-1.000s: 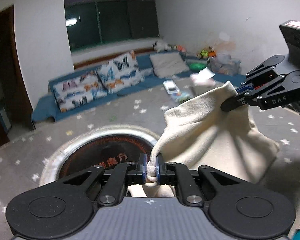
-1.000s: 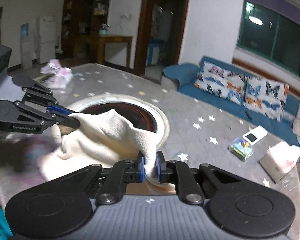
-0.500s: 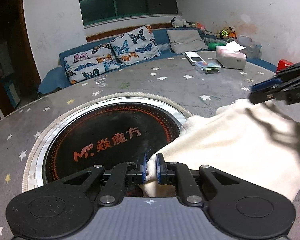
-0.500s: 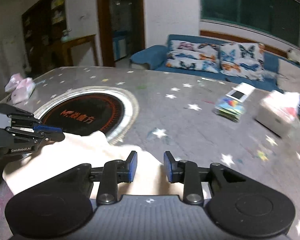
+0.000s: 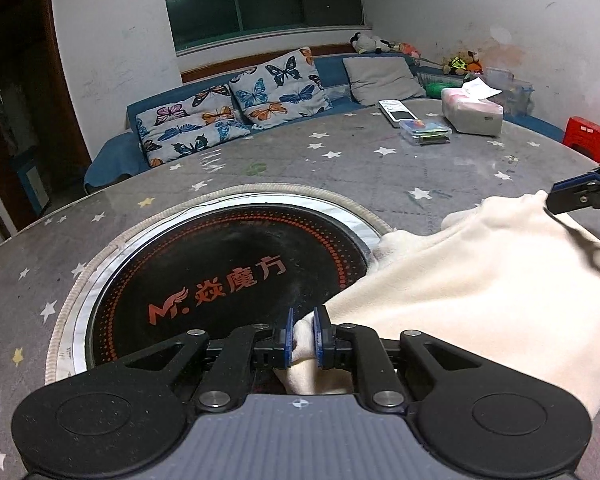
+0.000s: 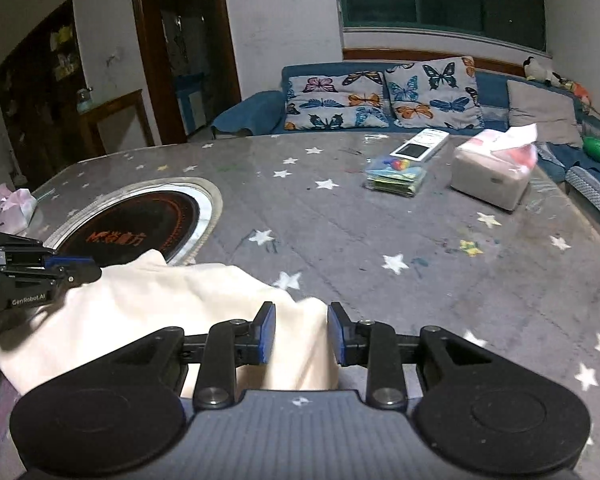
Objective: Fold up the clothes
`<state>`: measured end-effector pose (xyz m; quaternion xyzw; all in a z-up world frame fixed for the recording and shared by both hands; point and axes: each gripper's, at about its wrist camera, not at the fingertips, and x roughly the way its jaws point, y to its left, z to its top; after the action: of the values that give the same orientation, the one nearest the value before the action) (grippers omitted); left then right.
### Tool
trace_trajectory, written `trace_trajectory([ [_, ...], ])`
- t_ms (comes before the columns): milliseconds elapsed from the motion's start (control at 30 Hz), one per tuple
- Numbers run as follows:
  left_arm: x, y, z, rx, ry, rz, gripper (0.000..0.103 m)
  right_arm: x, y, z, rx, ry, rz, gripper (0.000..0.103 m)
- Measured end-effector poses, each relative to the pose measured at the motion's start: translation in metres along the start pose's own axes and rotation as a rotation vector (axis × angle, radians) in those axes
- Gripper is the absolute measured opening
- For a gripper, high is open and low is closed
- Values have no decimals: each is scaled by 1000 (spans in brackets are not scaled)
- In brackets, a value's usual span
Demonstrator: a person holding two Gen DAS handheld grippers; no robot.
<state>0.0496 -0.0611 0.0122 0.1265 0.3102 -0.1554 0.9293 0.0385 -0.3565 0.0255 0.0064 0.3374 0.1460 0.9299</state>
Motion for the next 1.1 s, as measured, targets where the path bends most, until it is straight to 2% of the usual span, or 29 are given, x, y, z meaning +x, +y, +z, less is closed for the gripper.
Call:
trace_trajectory([
  [33, 0, 0, 0, 2, 1, 2, 13, 3, 0, 0, 5, 0, 3, 26],
  [100, 0, -1, 0, 2, 2, 5, 14, 7, 0, -1, 11, 1, -8, 10],
  [200, -1, -1, 3, -3, 8, 10, 15, 0, 2, -3, 27, -16, -39, 5],
  [333, -8, -6, 11, -17, -11, 14, 15, -7, 3, -5, 15, -11, -81, 5],
  [433, -17, -15, 20, -31, -42, -33, 15, -7, 0, -4, 19, -10, -100, 5],
  [567, -14, -33, 28, -29, -42, -140, 14, -13, 13, 8, -15, -51, -5, 7],
  [633, -7, -44, 32, -22, -33, -166, 14, -7, 24, 15, -54, -45, 59, 8],
  [733, 5, -50, 37, -40, -19, -190, 14, 10, 39, 20, -98, -26, 111, 8],
  [833, 17, -51, 40, -60, -3, -198, 14, 27, 48, 22, -105, 5, 135, 8],
  [933, 25, -51, 39, -67, 9, -187, 14, 42, 53, 18, -121, 40, 132, 13],
  [1100, 26, -50, 38, -76, 11, -186, 14, 36, 55, 18, -135, 24, 121, 16],
])
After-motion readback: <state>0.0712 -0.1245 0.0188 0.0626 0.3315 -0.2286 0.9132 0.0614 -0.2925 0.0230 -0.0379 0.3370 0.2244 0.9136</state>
